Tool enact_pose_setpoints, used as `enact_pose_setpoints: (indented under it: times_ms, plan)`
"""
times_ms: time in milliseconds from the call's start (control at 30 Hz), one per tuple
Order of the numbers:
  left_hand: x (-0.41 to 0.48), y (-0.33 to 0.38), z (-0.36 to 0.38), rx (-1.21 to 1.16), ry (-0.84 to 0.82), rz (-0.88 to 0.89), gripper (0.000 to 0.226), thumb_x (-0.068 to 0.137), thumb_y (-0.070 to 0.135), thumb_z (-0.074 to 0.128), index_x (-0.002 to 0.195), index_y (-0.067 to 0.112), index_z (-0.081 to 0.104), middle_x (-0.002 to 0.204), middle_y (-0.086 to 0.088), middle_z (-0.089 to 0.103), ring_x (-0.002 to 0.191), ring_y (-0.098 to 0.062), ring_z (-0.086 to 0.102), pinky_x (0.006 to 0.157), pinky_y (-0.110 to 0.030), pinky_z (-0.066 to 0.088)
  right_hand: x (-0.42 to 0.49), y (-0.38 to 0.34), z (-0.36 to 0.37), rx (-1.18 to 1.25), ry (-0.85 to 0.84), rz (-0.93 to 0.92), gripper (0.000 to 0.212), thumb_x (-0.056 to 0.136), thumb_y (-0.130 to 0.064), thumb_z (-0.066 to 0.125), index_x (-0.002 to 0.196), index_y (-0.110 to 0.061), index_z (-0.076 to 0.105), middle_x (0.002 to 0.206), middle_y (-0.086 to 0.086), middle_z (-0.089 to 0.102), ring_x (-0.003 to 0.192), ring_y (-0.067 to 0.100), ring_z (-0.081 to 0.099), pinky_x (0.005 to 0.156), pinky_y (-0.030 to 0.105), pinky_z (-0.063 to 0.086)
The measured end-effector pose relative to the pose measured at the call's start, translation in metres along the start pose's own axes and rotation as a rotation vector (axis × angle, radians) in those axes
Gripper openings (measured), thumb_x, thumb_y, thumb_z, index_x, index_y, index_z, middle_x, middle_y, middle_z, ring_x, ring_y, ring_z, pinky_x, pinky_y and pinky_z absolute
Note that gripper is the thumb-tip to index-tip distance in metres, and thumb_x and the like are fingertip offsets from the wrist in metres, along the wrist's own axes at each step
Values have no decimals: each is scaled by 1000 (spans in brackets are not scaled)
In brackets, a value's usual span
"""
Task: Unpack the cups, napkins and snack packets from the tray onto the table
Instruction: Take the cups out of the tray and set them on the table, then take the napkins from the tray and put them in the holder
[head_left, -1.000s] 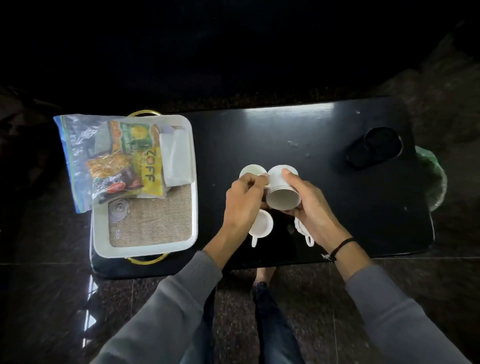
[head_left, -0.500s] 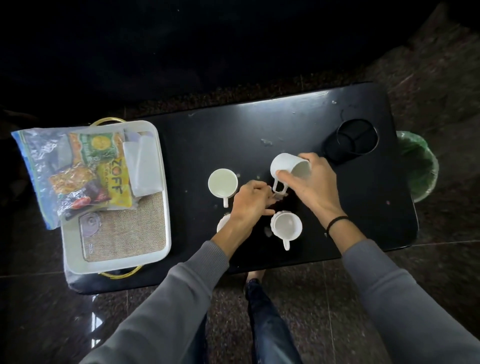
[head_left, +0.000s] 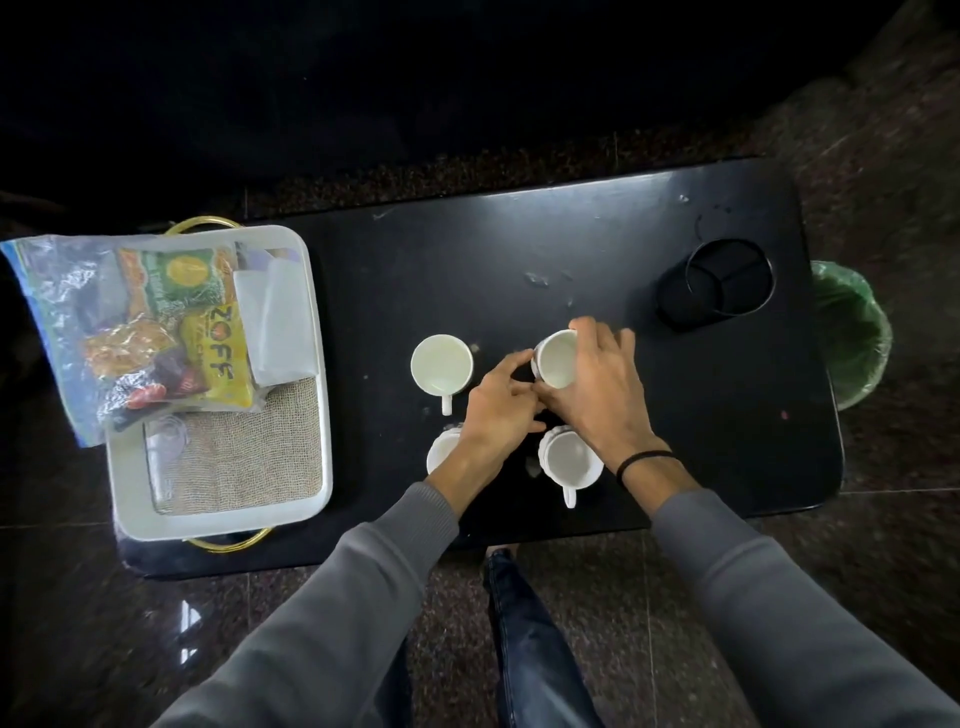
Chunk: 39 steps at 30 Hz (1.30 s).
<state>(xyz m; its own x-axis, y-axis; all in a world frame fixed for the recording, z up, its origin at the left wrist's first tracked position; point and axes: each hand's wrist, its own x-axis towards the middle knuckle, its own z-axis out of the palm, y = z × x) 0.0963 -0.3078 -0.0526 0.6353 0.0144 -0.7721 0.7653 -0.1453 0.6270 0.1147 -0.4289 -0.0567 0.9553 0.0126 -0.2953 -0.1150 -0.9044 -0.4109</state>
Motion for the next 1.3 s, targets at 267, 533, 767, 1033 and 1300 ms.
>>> enact_pose_setpoints:
  times_ms: [267,533,767,1033,1300]
  plan:
    - [0,-3,-3,-3,-1,14,57,94,-4,56,147,17,51,105,-24,75,105,-28,74,82,-37,63,1,-3,-2,-102,-30,22,71,77,-47,77,130,-9,48,125,11,57,115,28,46,75,37,53]
    - [-24,9,-18,51,71,92,44,91,-2,53,131,15,63,85,-8,75,85,-22,76,66,-27,64,-6,-20,-27,-183,53,-48,73,84,-61,65,133,-8,52,128,12,62,114,31,53,91,41,45]
    - [-52,28,-58,13,176,187,30,96,6,49,119,15,66,77,-3,76,67,-13,76,64,-26,64,-8,-77,-48,-81,29,-228,41,93,-40,63,121,-11,60,120,5,66,116,27,51,93,39,48]
    - [-73,17,-153,13,321,225,20,100,15,52,110,16,68,77,-2,77,68,-14,75,74,-39,65,-9,-177,-19,-18,-68,-357,27,98,-36,57,115,-16,61,114,-1,66,115,19,52,76,34,54]
    - [-64,-22,-267,9,388,123,23,95,11,53,114,16,66,86,-3,77,73,-19,75,73,-41,62,-5,-281,50,26,-183,-343,23,98,-35,58,111,-16,60,114,1,65,110,21,59,79,40,56]
